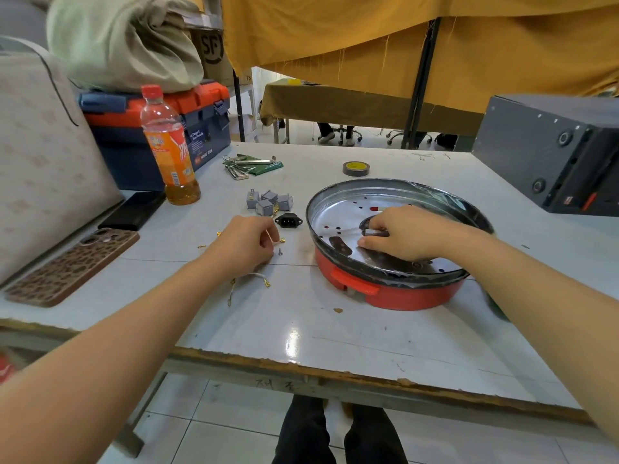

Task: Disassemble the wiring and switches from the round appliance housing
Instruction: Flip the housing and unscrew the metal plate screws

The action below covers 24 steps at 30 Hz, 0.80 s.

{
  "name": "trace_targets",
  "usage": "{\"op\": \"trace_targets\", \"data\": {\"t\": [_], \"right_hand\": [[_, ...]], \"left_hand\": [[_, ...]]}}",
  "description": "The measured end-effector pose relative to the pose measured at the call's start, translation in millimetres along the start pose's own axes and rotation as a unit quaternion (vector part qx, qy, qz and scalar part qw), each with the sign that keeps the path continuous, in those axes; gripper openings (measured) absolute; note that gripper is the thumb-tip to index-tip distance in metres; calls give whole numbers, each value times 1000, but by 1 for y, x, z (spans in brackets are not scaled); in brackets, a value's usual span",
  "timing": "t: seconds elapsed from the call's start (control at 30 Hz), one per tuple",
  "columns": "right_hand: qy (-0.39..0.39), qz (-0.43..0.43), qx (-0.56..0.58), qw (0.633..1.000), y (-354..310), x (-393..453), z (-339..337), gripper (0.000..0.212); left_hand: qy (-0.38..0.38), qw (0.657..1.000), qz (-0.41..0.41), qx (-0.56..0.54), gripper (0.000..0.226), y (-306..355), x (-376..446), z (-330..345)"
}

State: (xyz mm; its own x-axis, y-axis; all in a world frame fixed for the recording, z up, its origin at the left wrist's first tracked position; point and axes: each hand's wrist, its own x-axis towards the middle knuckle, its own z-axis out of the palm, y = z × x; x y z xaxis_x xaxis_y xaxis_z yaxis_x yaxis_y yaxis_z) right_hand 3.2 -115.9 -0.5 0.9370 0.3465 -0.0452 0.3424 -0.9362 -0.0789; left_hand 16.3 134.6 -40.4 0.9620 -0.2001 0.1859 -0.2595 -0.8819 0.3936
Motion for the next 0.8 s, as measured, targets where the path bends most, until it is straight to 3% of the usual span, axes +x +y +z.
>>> {"op": "trace_targets", "data": {"t": [0.47, 0.63, 0.73, 0.8], "right_hand": [[-38, 16, 40, 998, -9, -2, -7, 41], [-28, 36, 68, 997, -12, 0, -10, 40], [-20, 44, 74, 996, -13, 0, -11, 42], [-15, 46, 76, 996, -14, -1, -10, 42]], "left_hand": [[-23, 996, -21, -82, 25, -7, 3, -3], [44, 994, 5, -101, 5, 12, 1, -6], [16, 977, -25, -213, 25, 34, -1, -8], [-18, 972, -44, -229, 27, 43, 0, -9]]}}
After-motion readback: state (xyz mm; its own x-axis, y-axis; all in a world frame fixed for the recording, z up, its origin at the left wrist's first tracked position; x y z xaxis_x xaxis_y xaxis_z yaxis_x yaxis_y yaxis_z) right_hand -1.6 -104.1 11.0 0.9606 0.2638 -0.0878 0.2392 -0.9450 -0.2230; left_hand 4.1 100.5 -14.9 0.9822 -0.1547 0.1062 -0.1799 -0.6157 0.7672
